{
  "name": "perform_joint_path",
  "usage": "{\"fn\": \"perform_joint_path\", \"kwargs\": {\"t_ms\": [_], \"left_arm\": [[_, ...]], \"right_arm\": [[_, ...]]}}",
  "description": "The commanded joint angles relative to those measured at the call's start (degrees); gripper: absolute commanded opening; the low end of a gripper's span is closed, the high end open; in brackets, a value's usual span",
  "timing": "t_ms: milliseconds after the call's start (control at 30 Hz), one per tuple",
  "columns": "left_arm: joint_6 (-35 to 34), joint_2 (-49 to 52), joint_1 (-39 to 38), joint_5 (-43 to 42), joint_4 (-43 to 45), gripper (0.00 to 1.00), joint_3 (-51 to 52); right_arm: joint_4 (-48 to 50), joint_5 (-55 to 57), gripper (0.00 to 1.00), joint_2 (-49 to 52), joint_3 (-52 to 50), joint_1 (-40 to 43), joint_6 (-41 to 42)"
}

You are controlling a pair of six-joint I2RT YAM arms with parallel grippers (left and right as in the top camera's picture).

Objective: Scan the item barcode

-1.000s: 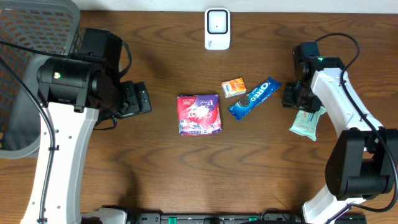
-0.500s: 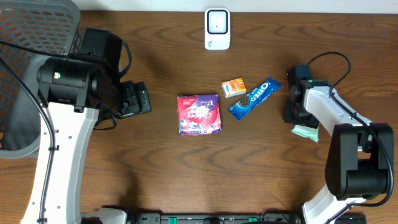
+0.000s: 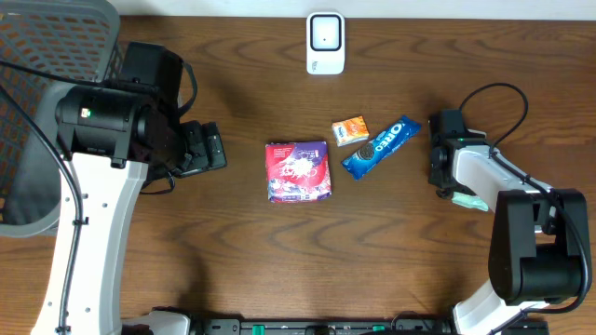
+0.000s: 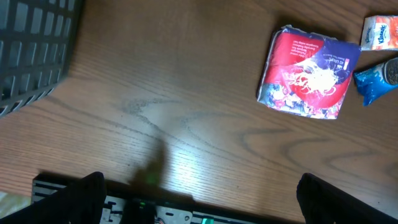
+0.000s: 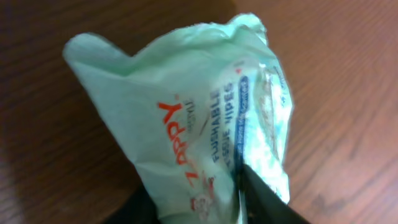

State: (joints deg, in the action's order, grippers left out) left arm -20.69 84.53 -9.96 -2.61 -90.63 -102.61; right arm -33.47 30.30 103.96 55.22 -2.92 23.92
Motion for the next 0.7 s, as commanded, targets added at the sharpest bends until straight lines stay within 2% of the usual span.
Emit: {"fn": "perform_joint_path", "kwargs": {"t_ms": [0,100,267,500,567,667], "left_arm": [[0.7,0.4,0.1,0.7,-0.2,0.98,0.0],[0.7,0.4,0.1,0.7,-0.2,0.98,0.0],[0.7,0.4,0.1,0.7,-0.2,0.98,0.0],[0.7,0.4,0.1,0.7,-0.2,0.98,0.0],[0.7,0.4,0.1,0.7,-0.2,0.98,0.0],[0.7,0.4,0.1,0.7,-0.2,0.98,0.0]], "right_arm": [[-0.6,-2.6,0.01,1.4,-2.2,0.0,0.5],[-1.0,-5.7,0.01,1.4,-1.0,0.0,0.5],[-6.6,-16.7,0.01,1.4,7.0,0.8,0.3],[-8.3,-54.1,0.01,1.4,17.7,7.0,-7.8],[-7.5,-62.9,0.01,1.4,18.1,9.7,-8.4],[-6.3,-70.1,0.01,1.5,17.0,12.8,-8.8]]}}
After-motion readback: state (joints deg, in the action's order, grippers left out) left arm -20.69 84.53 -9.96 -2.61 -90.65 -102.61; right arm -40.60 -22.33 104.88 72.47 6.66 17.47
